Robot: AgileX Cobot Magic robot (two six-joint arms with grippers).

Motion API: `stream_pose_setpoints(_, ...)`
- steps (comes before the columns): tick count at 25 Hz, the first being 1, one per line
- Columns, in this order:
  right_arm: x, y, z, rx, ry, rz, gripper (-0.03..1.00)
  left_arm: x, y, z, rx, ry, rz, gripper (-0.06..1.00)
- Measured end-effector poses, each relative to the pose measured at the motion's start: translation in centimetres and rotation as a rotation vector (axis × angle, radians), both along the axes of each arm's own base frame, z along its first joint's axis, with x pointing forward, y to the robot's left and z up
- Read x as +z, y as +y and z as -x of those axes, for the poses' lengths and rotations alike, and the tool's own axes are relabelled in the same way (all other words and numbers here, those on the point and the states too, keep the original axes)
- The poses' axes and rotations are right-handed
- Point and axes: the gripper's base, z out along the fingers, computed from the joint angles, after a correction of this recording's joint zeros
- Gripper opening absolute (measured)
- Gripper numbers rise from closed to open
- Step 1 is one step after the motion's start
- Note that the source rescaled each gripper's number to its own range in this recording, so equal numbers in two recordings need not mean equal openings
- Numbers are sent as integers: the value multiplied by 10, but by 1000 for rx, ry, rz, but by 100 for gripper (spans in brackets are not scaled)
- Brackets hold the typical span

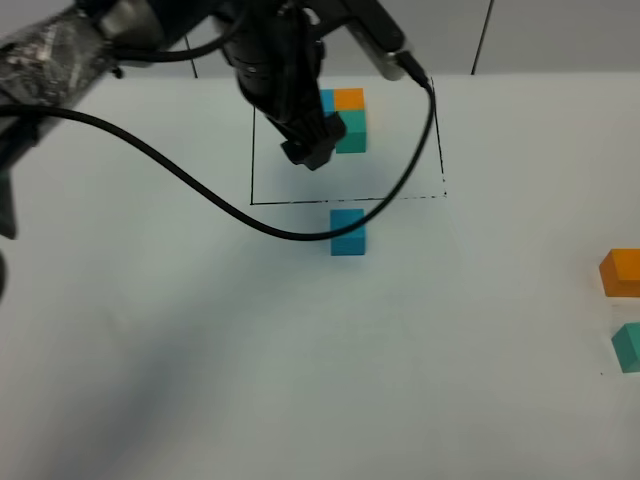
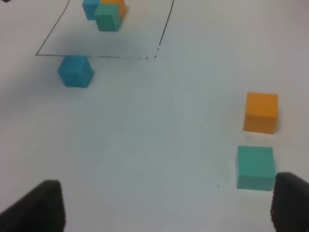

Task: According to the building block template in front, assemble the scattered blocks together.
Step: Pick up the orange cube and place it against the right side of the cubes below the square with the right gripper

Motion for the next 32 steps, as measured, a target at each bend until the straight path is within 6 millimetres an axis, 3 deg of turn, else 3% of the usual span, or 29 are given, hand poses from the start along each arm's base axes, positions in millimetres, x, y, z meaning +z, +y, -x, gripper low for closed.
stream_pose_setpoints(5,0,0,0,0,0,0,83,16,81,26,179,46,-48,100)
stream_pose_setpoints(9,0,0,0,0,0,0,83,36,142,68,362,-8,-8,100)
stream_pose_setpoints(12,0,0,0,0,0,0,83,55,171,115,480,-80,54,100)
stream_pose_setpoints(17,0,0,0,0,0,0,83,68,198,187,682,-174,144,98)
stream_pose_setpoints(22,0,0,0,0,0,0,83,67,217,244,784,-257,227,91)
stream_pose_setpoints(25,0,0,0,0,0,0,83,61,225,274,807,-299,276,89)
stream_pose_setpoints(32,0,0,0,0,0,0,83,22,237,329,793,-362,387,85)
